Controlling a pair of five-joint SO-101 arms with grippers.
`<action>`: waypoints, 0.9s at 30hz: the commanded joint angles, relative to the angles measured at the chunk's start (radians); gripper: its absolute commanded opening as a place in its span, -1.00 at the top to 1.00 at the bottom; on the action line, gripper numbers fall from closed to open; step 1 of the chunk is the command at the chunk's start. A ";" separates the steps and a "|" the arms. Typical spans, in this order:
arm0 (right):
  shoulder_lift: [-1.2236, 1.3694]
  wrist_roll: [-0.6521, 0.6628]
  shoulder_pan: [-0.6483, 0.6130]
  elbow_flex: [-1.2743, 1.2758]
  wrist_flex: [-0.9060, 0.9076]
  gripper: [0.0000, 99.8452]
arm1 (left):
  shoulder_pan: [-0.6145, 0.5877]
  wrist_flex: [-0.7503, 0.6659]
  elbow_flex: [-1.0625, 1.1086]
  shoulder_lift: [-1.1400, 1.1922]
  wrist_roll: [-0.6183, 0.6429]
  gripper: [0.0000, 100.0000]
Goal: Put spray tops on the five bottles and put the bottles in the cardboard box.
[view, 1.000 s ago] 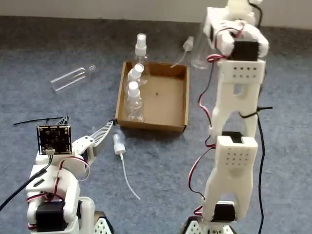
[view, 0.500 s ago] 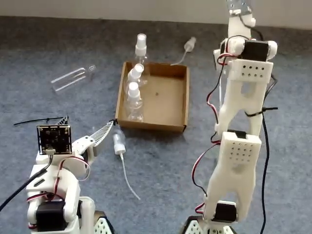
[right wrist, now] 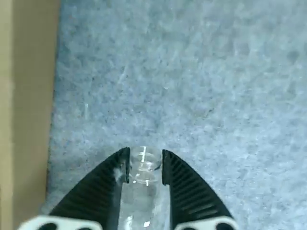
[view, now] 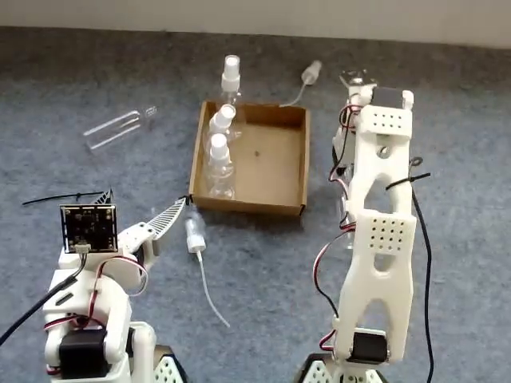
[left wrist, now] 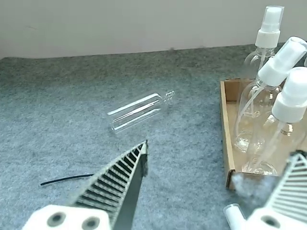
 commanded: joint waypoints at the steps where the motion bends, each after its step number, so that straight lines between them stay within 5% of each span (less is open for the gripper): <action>1: -0.008 0.009 -0.001 -0.010 0.013 0.97 | -0.010 -0.015 -0.004 0.001 0.002 0.22; 9: -0.010 0.003 -0.002 -0.022 0.013 0.43 | -0.010 -0.020 0.015 0.001 0.003 0.22; 19: -0.013 -0.130 -0.065 -0.495 -0.076 0.41 | -0.010 -0.020 0.015 0.001 0.003 0.22; 27: 0.054 -0.183 -0.163 -0.526 -0.283 0.41 | -0.010 -0.020 0.015 0.001 0.003 0.22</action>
